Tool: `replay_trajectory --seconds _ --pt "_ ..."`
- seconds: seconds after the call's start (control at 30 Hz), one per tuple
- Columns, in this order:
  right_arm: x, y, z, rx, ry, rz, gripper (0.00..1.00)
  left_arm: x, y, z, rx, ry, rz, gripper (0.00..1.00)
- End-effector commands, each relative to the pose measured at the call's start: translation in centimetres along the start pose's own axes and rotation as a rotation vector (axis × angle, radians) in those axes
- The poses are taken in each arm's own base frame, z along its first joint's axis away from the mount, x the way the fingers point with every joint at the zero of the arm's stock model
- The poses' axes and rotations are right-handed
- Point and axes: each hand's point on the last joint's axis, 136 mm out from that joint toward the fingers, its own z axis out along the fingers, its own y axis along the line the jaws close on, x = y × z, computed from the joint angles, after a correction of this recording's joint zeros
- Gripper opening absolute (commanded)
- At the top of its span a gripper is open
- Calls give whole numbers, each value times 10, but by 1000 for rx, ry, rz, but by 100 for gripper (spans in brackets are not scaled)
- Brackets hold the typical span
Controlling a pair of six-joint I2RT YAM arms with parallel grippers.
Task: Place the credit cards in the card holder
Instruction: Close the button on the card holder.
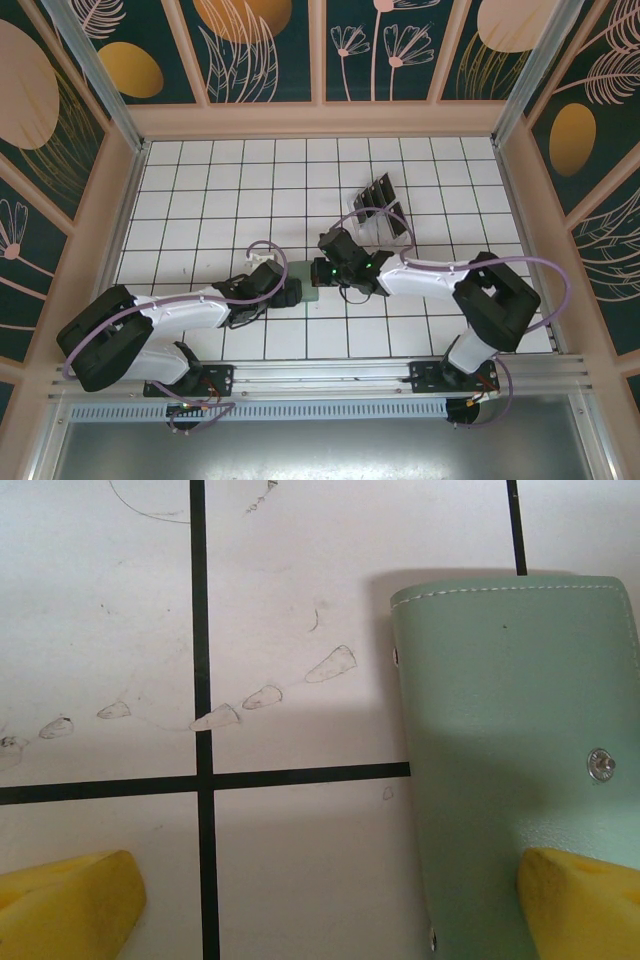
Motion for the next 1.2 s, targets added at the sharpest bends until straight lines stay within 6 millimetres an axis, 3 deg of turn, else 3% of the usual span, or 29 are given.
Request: replay_trajectory --seconds 0.0,0.73,1.17 --pt "-6 20 6 -63 -5 8 0 33 39 11 -126 95 20 98" --pt "-1 27 22 -91 26 20 0 36 41 12 -124 99 19 99" --pt "9 16 34 -68 54 29 0 36 41 12 -123 99 20 99"
